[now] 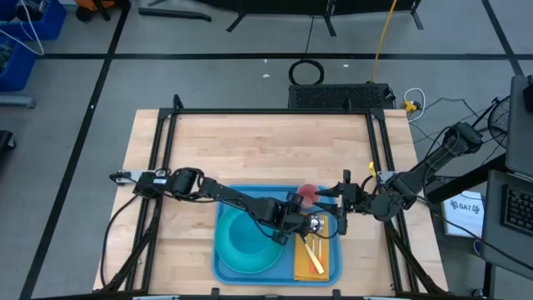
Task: Set up tray
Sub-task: Put the yellow knife on the yellow napkin to the left of the orange spoon
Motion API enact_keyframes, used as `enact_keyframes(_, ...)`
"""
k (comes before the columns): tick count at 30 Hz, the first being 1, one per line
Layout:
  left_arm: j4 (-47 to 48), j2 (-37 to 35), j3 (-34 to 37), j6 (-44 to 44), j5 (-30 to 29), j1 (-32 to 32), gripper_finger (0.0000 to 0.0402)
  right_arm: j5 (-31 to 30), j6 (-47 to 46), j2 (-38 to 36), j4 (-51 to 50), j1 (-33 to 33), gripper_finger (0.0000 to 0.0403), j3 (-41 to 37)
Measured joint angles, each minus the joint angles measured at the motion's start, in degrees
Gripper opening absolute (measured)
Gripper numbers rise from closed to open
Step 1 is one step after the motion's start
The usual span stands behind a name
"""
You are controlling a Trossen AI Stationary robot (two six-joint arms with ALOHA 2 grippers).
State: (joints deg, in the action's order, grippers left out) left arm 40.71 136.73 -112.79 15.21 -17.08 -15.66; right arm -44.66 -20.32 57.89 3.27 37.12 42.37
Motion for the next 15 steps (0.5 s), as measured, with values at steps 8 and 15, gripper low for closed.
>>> enact_keyframes(8, 2.2, 0.0, 0.0, -0.3, 1.7, -0.1, 0.0186, 0.0, 0.2, 0.0, 0.0, 0.0, 0.0132, 0.0)
enact_keyframes(15, 1.7, -0.1, 0.0, -0.4, 2.1, -0.1, 0.0186, 0.0, 0.2, 0.0, 0.1, 0.0, 0.0132, 0.0)
